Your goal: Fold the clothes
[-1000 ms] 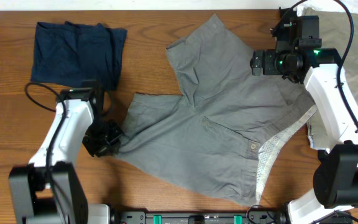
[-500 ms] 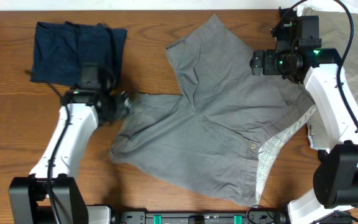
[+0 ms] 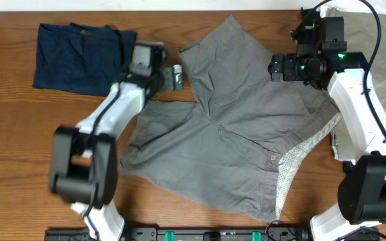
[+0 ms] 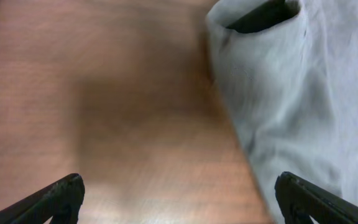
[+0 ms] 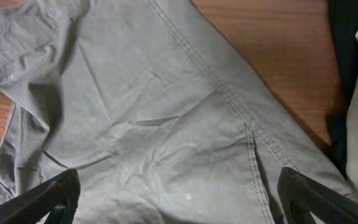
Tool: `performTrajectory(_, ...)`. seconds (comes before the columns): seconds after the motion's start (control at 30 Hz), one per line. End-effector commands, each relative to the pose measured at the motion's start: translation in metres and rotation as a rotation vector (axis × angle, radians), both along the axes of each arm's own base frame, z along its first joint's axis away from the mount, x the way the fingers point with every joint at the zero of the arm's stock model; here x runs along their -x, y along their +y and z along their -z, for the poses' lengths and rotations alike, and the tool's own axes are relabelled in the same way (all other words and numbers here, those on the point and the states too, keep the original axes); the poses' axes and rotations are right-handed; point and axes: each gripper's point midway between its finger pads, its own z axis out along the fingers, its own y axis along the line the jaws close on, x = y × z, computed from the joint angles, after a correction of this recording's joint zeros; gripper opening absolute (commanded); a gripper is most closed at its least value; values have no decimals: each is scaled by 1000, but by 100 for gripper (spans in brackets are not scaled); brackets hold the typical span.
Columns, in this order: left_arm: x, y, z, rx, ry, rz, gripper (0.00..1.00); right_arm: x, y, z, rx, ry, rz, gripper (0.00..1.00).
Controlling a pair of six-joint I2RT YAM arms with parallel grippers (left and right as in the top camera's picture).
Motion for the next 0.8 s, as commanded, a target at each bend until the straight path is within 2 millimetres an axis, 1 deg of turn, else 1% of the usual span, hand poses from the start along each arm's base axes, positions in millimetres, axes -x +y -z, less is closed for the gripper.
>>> performTrajectory(0.0,-29,-22,-14,-3,-45,72,99,-1,8,-4,-10,-5,-27,99)
performTrajectory(0.13,-53,-40,-25,4,-97,100,99,-1,8,-4,-10,-3,-27,99)
performTrajectory(0.23,-62,-49,-22,12,-112,110,99,0,8,-3,-4,-2,-34,99)
performTrajectory(0.33,-65,-56,-13,40,-113,132,99,2,7,-2,3,7,-40,99)
performTrajectory(0.43,-63,-65,-6,70,-101,161,98,3,7,-1,8,12,-45,99)
performTrajectory(0.5,-62,-68,1,69,-92,168,95,3,7,-1,7,12,-45,99)
performTrajectory(0.6,-62,-69,8,57,-86,182,92,3,7,-1,7,12,-45,99)
performTrajectory(0.7,-66,-59,18,16,-85,153,91,4,7,-1,7,16,-46,99)
performTrajectory(0.77,-70,-57,19,17,-97,146,91,6,7,0,11,22,-53,99)
